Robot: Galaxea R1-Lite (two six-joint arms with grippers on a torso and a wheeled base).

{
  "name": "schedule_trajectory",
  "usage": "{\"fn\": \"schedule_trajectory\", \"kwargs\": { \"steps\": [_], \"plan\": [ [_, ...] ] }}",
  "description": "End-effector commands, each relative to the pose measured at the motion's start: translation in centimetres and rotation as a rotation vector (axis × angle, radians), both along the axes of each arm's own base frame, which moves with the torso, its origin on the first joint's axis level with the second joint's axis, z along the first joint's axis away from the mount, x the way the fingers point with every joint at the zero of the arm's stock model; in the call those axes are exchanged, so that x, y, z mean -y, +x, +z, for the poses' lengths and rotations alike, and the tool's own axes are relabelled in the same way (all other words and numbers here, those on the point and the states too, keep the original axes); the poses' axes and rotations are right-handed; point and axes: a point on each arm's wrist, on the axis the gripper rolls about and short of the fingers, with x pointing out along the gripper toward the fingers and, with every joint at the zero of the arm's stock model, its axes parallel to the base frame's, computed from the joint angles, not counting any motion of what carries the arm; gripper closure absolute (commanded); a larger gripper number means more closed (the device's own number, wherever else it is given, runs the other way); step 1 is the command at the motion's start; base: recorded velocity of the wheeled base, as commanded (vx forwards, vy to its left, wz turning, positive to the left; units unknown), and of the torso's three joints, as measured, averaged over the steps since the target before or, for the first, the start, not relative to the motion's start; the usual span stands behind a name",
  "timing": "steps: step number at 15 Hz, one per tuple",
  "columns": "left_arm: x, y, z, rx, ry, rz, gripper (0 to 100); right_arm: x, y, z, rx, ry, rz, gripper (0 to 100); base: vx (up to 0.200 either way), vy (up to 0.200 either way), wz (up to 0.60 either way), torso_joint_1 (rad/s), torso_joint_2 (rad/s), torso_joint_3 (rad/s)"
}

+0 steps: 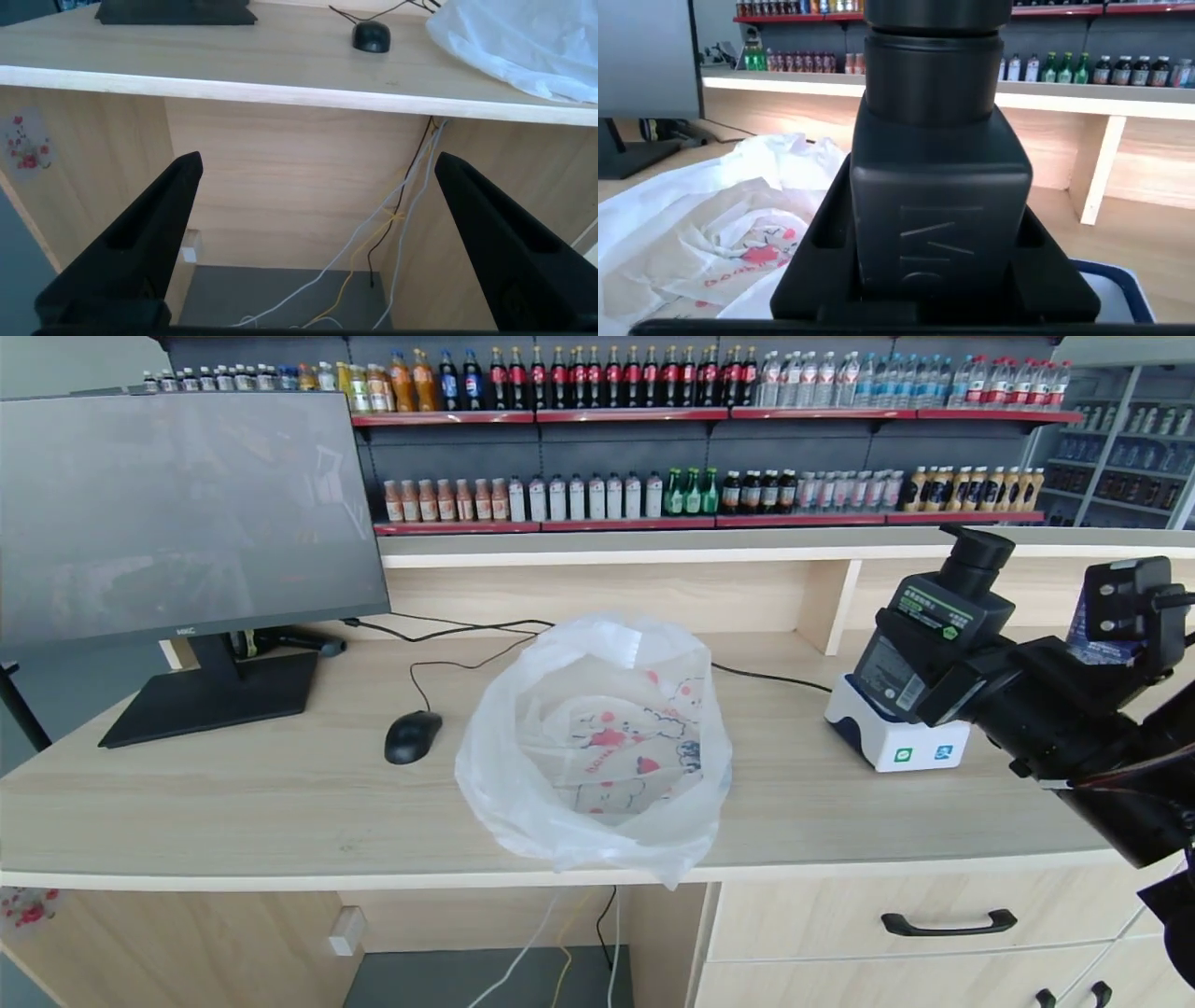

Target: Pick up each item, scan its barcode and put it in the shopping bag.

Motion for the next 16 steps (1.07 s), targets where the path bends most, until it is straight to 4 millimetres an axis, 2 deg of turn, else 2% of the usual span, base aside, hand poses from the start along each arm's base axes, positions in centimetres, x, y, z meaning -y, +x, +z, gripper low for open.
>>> {"fn": "schedule_trajectory", "kwargs": {
  "steps": [1, 4, 7, 9, 10, 13, 14, 16],
  "plan": [
    [0.0, 0.0, 0.0, 0.0, -0.002, 0.002, 0, -0.2, 0.2, 0.1, 0.012, -0.006, 0.003, 100, 0.0, 0.2, 0.0, 0.002, 0.0, 0.007],
    [0.0, 0.0, 0.0, 0.0, -0.004, 0.002, 0, -0.5, 0.8, 0.9, 0.051, -0.007, 0.033, 100, 0.0, 0.2, 0.0, 0.005, 0.0, 0.004],
    [0.0, 0.0, 0.0, 0.0, -0.002, 0.002, 0, -0.5, 1.1, 0.8, 0.047, -0.011, 0.036, 100, 0.0, 0.2, 0.0, 0.004, 0.0, 0.006],
    [0.0, 0.0, 0.0, 0.002, -0.001, 0.0, 0, -0.7, 1.0, 0.7, 0.044, -0.015, 0.044, 100, 0.0, 0.0, 0.0, 0.0, 0.0, 0.0],
    [0.0, 0.0, 0.0, 0.0, -0.001, 0.0, 0, -1.8, 0.9, 0.7, 0.054, -0.041, 0.103, 100, 0.0, 0.0, 0.0, 0.0, 0.0, 0.0],
    [0.0, 0.0, 0.0, 0.002, 0.001, -0.002, 0, -3.6, 3.1, 0.0, 0.04, -0.088, 0.163, 100, 0.0, 0.0, 0.0, 0.0, 0.0, 0.0],
    [0.0, 0.0, 0.0, 0.002, -0.001, 0.0, 0, -4.3, 4.2, -0.8, 0.019, -0.09, 0.176, 100, 0.0, 0.0, 0.0, 0.0, 0.0, 0.0],
    [0.0, 0.0, 0.0, 0.002, -0.001, 0.0, 0, -5.1, 5.2, -1.9, -0.003, -0.099, 0.187, 100, 0.0, 0.0, 0.0, 0.0, 0.0, 0.0]
  ]
}}
